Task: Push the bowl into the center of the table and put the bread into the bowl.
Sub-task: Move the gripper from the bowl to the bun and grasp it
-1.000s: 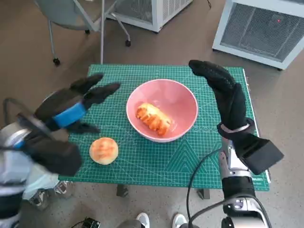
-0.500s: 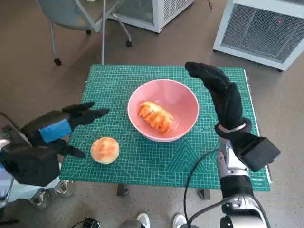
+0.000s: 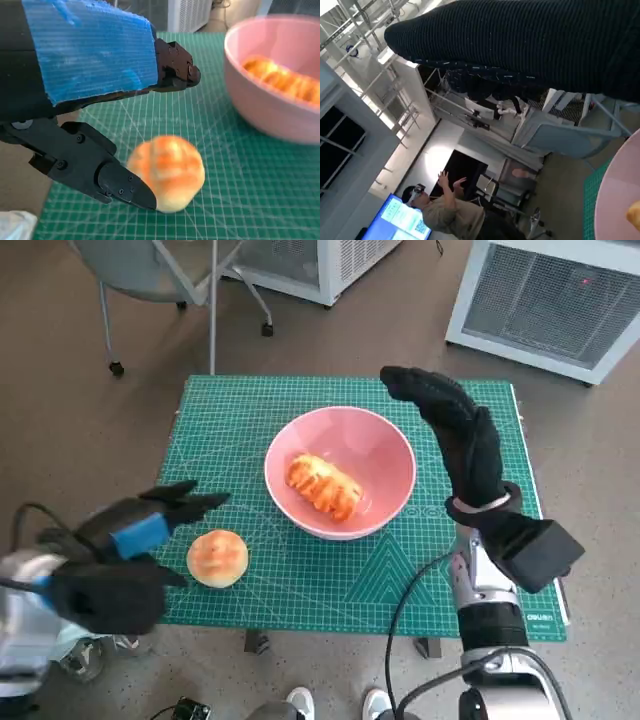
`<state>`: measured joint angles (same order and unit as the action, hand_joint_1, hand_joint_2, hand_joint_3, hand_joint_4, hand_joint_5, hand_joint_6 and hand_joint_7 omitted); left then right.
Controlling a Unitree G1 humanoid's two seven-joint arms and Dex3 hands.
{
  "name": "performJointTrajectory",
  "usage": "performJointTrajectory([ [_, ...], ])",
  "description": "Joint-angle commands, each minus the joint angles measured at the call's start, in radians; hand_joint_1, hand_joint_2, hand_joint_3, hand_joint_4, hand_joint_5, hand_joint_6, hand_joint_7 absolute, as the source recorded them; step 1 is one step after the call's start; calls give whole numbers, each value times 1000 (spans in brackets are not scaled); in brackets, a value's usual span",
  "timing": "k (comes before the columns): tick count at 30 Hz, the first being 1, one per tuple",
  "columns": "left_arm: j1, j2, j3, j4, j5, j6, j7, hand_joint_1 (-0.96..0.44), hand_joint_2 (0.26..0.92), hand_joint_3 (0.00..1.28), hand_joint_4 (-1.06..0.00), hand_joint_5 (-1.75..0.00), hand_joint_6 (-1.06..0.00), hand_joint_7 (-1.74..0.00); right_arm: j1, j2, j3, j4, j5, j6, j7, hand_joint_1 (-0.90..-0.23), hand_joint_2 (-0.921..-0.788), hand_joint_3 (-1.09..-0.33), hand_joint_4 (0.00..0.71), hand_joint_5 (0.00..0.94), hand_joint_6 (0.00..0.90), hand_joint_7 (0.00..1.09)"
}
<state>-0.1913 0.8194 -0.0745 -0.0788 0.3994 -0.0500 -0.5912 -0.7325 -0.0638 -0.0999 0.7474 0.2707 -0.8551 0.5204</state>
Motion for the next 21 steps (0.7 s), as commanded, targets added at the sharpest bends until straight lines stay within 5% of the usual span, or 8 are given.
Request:
performJointTrajectory([
  [1,-1,-36,-63,57,72,15,38,-206,751,1,-110,-4,-284,-8,5,8,-2,19,9,8,20,-699,-921,-763,162,0,-1,544],
  [15,-78,-117,-193,284,203,8,141,-25,771,8,-223,-27,-415,-47,12,10,-7,15,14,7,32,-696,-921,-763,162,0,-1,544],
  [18,-91,-120,-223,333,250,-12,192,35,796,15,-311,-26,-519,-58,15,10,-8,10,14,10,31,-698,-921,-762,162,0,-1,544],
  [20,-97,-116,-237,355,272,-31,224,71,836,22,-467,-25,-629,-69,19,10,-8,6,12,9,29,-700,-921,-760,161,0,-1,545],
  [21,-97,-110,-242,361,282,-50,244,57,853,39,-512,-239,-610,-316,21,9,-8,4,11,8,27,-700,-921,-760,161,0,-1,545],
])
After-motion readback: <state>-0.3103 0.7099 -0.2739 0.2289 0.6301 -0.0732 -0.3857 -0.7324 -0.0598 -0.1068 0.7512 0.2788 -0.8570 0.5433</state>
